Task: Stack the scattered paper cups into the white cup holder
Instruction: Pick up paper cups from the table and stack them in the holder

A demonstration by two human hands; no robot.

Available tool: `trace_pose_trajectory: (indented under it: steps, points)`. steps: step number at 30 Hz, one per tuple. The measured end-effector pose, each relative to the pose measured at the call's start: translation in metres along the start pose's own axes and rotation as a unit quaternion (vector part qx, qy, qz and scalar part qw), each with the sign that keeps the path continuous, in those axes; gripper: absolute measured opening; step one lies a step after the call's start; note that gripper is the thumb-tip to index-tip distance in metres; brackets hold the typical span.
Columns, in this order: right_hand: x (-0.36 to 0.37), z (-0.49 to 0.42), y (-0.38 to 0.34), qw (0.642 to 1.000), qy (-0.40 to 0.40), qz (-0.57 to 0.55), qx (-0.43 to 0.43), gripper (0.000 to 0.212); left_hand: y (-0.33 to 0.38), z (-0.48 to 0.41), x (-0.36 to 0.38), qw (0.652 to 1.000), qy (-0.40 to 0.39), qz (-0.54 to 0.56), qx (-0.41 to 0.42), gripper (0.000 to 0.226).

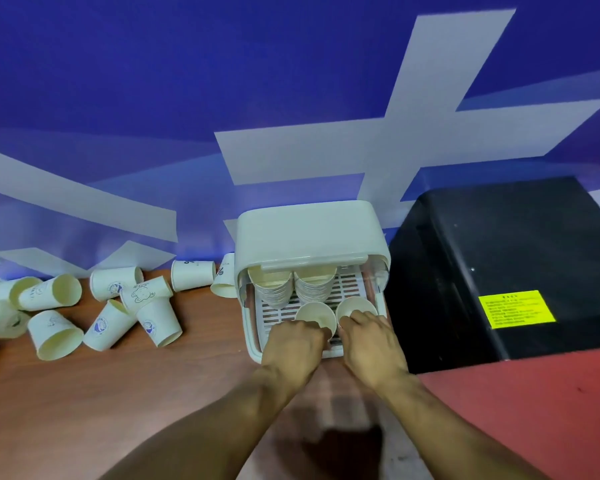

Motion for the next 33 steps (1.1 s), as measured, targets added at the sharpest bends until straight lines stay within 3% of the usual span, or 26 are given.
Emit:
trace_pose_trajectory:
  steps: [7, 13, 17, 26, 33]
  points:
    - [-0.017, 0.000, -0.015, 0.999, -0.007, 0.028, -0.017, 0.021, -0.008, 0.006, -0.002, 0.998, 0.026, 0.052, -0.011, 0.032]
    - [-0.062, 0.001, -0.046, 0.999, 0.036, -0.010, -0.021, 0.012, -0.020, 0.028, -0.040, 0.983, 0.143, 0.116, 0.018, 0.041]
    - [-0.094, 0.002, -0.086, 0.996, 0.064, -0.031, -0.048, 0.020, -0.041, 0.058, -0.072, 0.980, 0.166, 0.105, -0.006, 0.044]
    - [-0.130, 0.009, -0.236, 0.977, 0.085, -0.065, -0.184, 0.031, -0.166, 0.193, -0.124, 0.960, 0.206, 0.052, -0.181, 0.046]
    - [-0.120, 0.015, -0.393, 0.949, 0.042, -0.116, -0.289, 0.033, -0.283, 0.310, -0.123, 0.927, 0.211, 0.042, -0.308, 0.047]
Point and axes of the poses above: each hand's wrist, its own z-axis away from the middle knuckle, its own x-axis out of the palm, y = z × x, the point moved 10 cm from there along -z, towards the middle knuckle, and after that the axes turned 12 degrees about y, right-handed, at the moved point
